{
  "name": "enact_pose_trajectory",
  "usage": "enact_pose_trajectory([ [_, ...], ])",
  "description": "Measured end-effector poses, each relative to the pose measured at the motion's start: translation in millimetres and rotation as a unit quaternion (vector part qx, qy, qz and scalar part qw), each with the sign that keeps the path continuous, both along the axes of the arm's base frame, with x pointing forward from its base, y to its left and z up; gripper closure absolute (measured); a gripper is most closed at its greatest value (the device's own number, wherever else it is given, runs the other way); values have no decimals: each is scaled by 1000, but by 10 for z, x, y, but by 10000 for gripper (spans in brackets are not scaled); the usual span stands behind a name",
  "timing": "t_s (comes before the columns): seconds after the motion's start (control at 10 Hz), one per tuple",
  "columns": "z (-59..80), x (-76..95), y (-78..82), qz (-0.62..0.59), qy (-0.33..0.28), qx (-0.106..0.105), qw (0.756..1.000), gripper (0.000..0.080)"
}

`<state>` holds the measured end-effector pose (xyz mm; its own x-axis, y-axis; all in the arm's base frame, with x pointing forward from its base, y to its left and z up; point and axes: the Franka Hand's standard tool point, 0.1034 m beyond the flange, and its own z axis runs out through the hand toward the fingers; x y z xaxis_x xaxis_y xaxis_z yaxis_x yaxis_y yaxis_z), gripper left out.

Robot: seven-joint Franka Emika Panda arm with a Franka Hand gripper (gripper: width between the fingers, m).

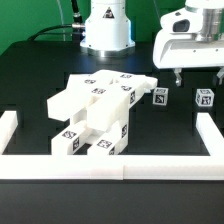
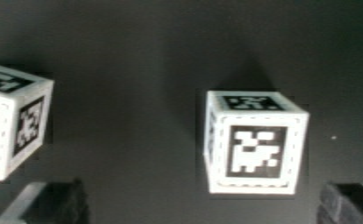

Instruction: Assemble chair

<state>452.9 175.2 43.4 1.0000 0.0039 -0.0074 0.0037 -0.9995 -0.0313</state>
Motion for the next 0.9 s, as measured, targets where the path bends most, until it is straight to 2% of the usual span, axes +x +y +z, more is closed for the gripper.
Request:
enact_pose_trajectory([
  [0.5, -277, -104, 105, -6, 3, -7, 1000, 151],
  [0.9, -368, -100, 97, -5, 7, -11, 1000, 151],
])
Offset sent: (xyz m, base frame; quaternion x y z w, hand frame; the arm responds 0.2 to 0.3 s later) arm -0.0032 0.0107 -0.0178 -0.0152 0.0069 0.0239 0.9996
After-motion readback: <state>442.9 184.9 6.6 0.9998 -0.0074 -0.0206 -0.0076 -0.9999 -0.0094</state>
